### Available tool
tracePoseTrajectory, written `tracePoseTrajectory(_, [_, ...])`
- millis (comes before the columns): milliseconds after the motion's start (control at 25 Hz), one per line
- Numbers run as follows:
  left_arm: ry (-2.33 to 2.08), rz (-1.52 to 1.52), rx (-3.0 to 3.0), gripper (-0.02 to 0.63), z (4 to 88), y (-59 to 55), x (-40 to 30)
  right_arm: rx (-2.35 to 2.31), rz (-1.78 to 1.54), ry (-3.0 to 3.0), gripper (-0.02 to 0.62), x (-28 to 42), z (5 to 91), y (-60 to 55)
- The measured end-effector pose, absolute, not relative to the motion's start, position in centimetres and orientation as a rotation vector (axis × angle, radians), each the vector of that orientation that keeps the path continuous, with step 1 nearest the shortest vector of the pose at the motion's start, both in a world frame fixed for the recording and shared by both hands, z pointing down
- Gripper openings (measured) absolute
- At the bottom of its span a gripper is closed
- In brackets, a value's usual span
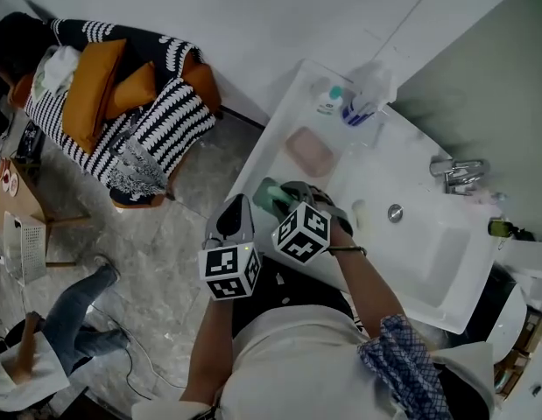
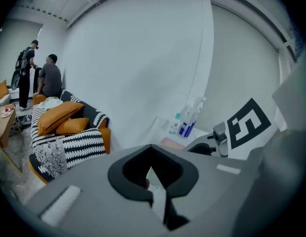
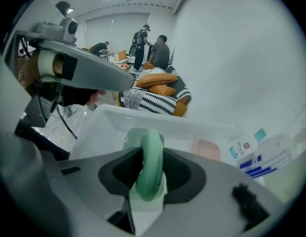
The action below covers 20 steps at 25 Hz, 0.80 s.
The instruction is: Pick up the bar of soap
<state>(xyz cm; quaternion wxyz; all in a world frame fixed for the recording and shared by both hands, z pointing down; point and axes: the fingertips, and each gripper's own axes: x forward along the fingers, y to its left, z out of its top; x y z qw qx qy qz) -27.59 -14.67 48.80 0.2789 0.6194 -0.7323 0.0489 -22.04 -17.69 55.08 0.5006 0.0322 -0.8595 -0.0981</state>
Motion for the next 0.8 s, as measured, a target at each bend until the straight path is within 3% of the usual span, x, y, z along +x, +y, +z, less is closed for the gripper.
tracePoseTrajectory(800, [-1.926,0.198,1.77,0.006,48.1,-16.7,-23.3,0.202,-0.075,-2.155,0.13,-17.6,53.7,-18.9])
